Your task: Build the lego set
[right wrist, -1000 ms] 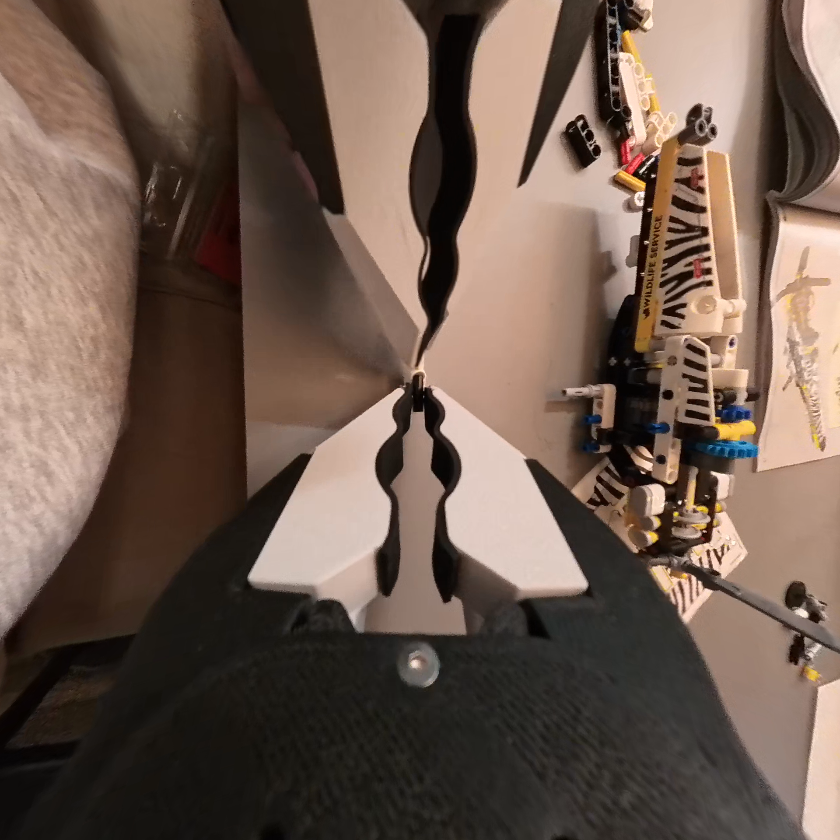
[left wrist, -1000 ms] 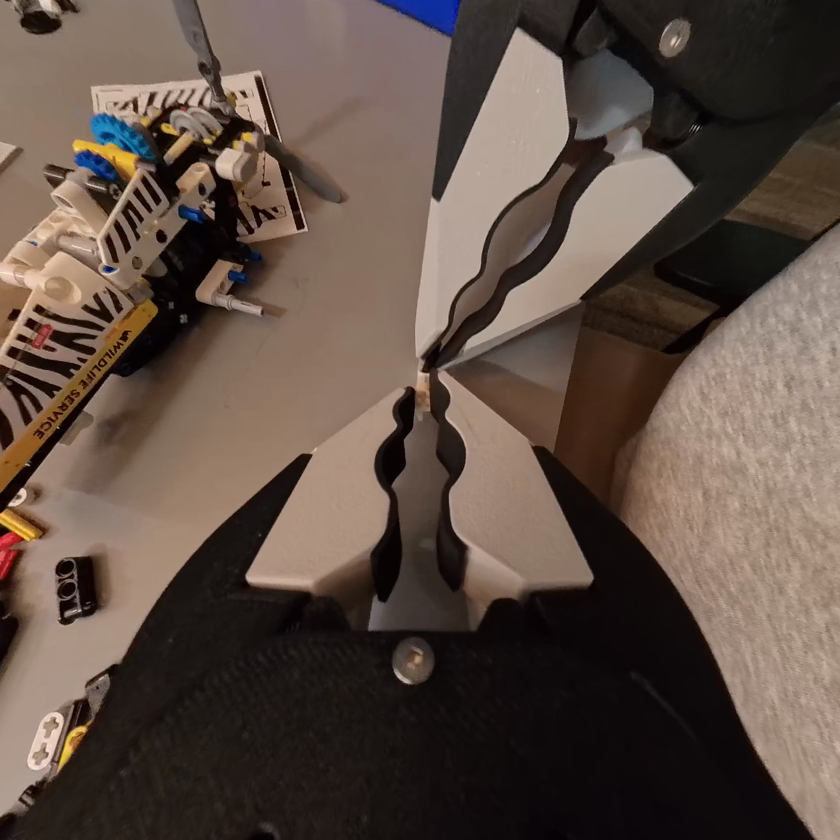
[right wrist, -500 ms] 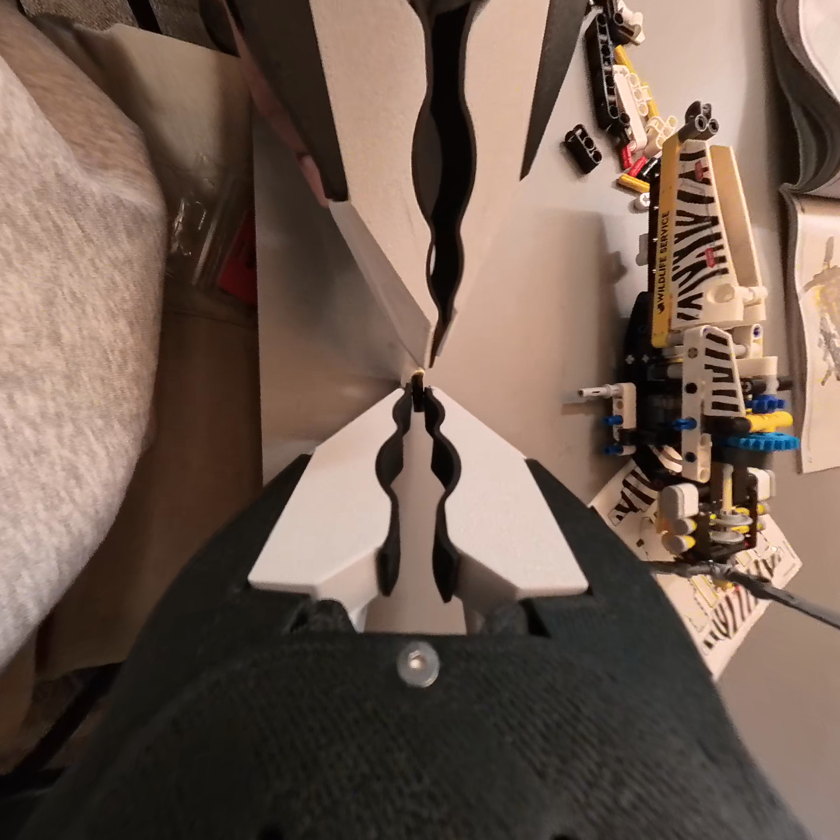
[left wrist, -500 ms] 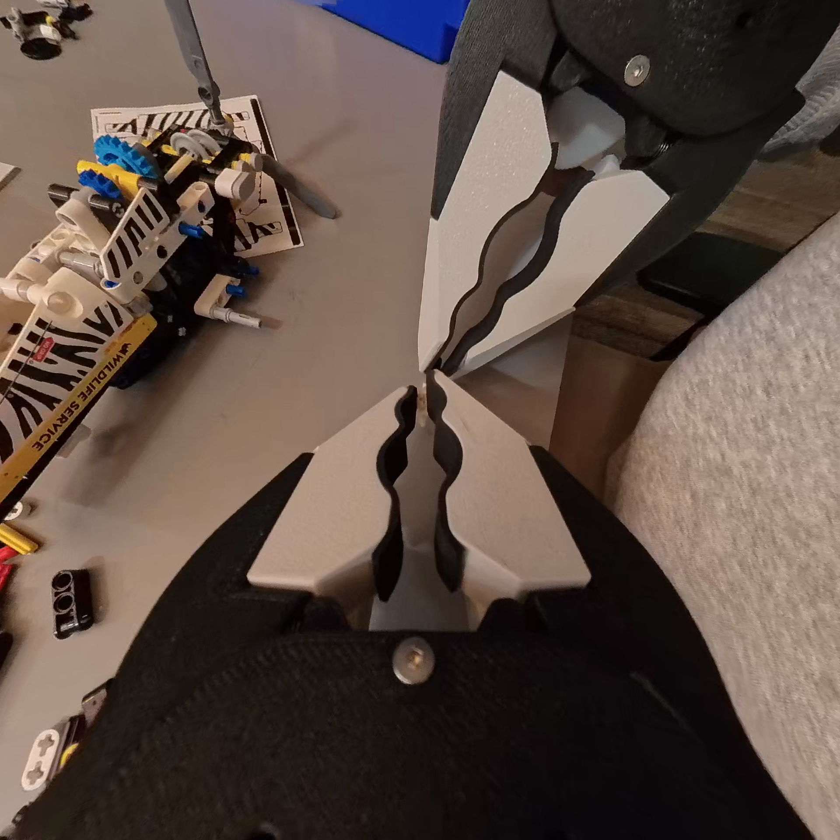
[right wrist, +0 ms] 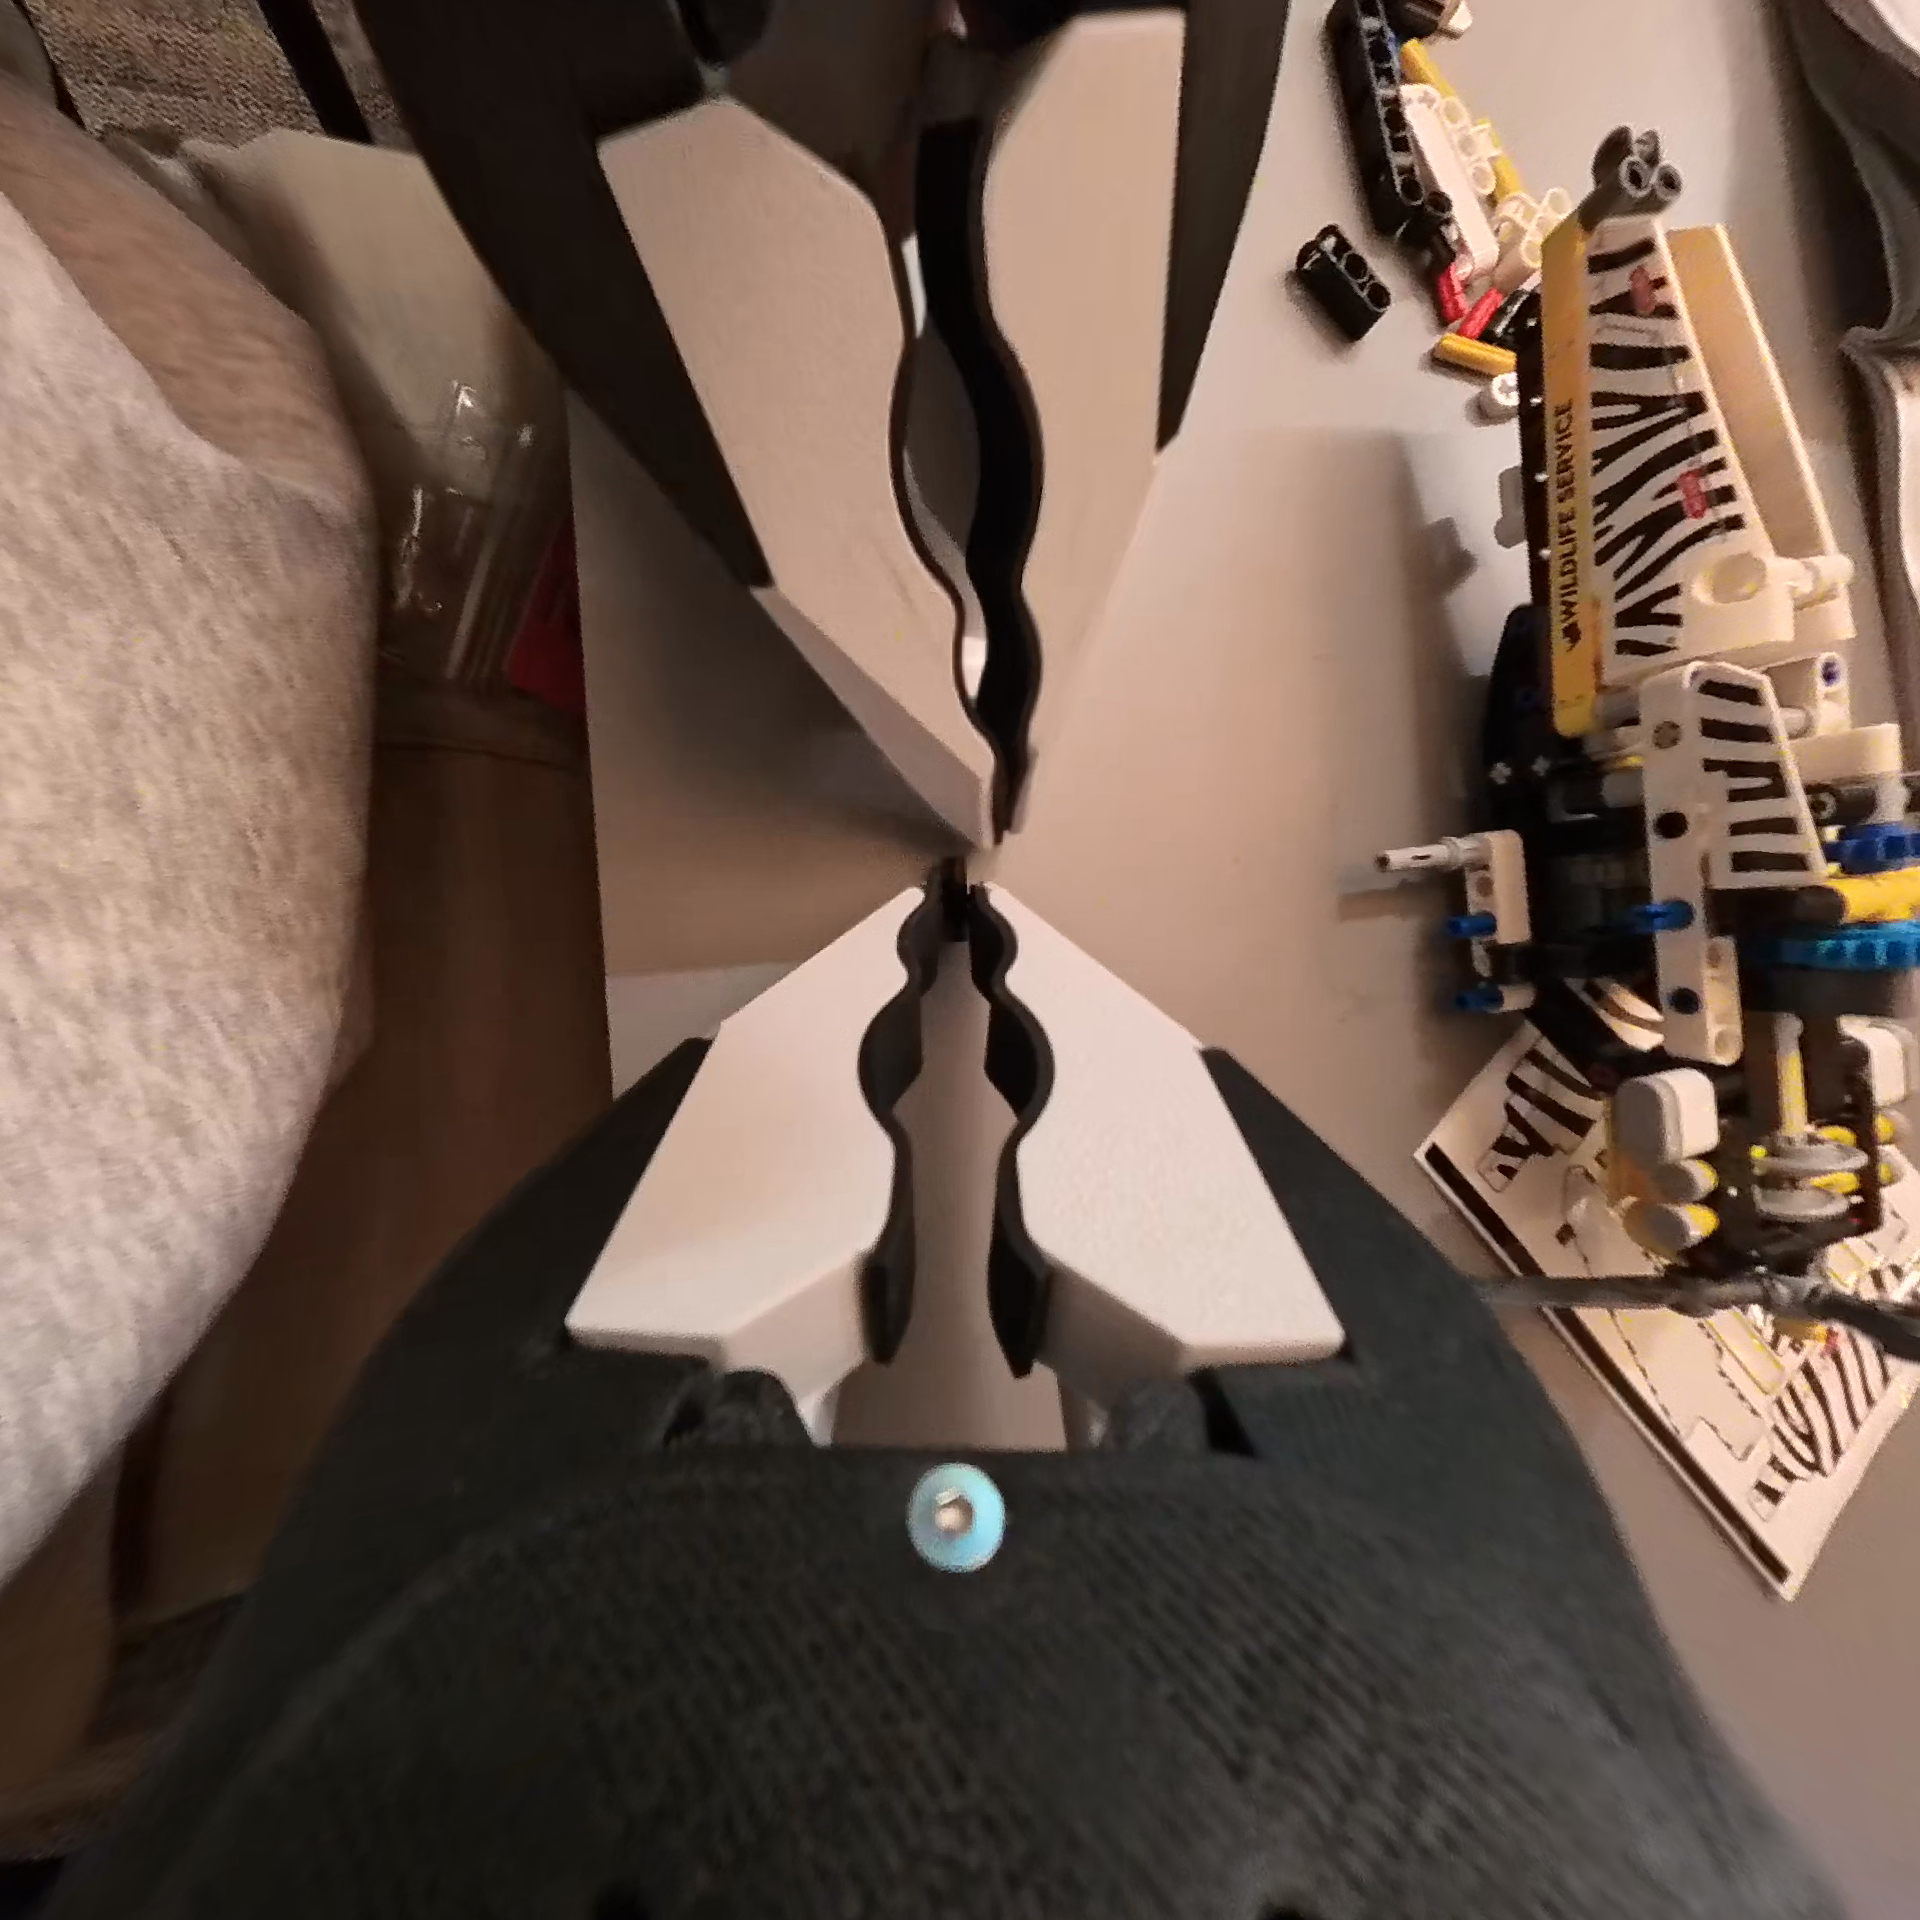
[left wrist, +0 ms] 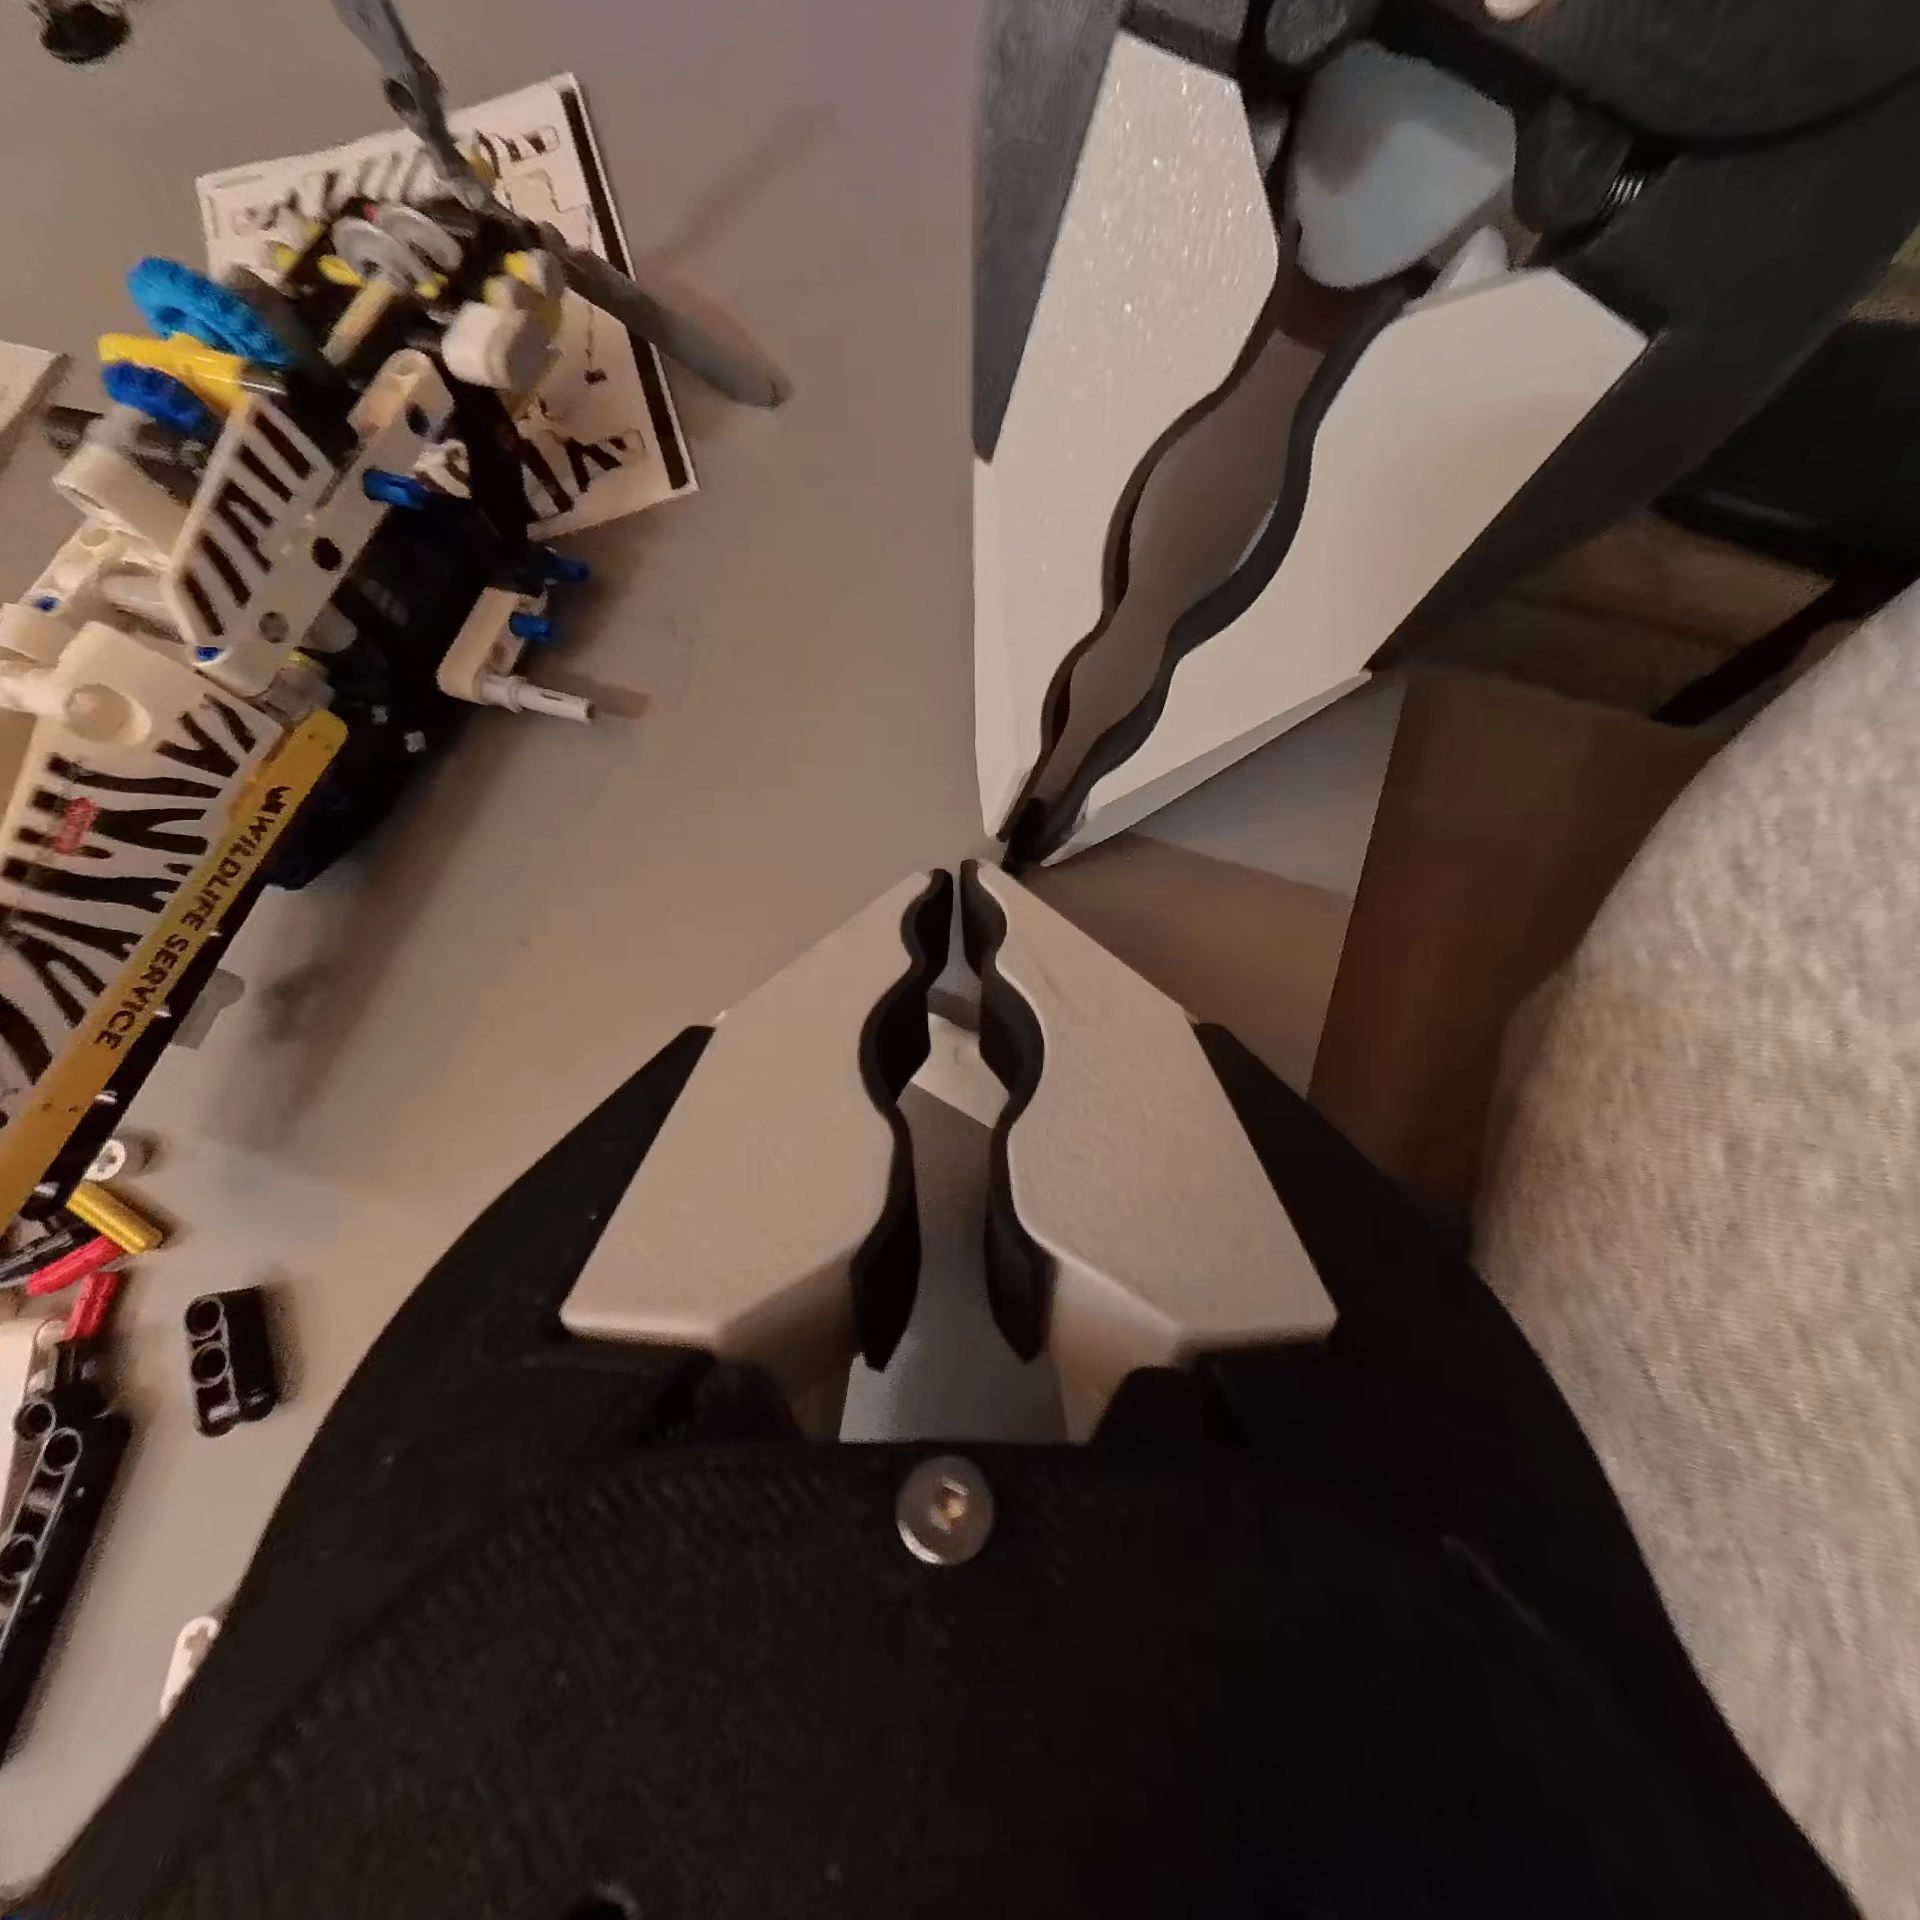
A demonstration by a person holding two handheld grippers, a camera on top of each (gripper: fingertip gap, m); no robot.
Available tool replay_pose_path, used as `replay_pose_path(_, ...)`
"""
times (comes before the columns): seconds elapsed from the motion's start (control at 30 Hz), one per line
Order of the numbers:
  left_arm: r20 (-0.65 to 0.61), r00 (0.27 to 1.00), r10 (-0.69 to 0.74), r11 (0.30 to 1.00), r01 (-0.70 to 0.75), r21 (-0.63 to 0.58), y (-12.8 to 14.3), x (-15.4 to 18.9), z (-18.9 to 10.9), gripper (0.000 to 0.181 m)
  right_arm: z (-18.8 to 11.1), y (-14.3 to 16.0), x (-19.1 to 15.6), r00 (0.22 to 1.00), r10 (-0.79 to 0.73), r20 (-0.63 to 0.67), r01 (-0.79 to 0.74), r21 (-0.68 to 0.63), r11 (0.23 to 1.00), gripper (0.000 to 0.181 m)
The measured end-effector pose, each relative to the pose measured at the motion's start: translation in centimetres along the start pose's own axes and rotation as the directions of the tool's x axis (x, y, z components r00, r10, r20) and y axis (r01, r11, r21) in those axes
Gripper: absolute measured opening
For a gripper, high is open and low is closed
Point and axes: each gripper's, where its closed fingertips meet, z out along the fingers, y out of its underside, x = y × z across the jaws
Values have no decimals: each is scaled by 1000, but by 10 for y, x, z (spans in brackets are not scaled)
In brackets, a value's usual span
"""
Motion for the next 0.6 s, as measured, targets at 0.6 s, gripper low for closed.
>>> replay_pose_path(0.6,-419,759,-499,701,638,320,-48,-5,-46,23,-43,-51,16,988,-35,-150,78,292,953,4)
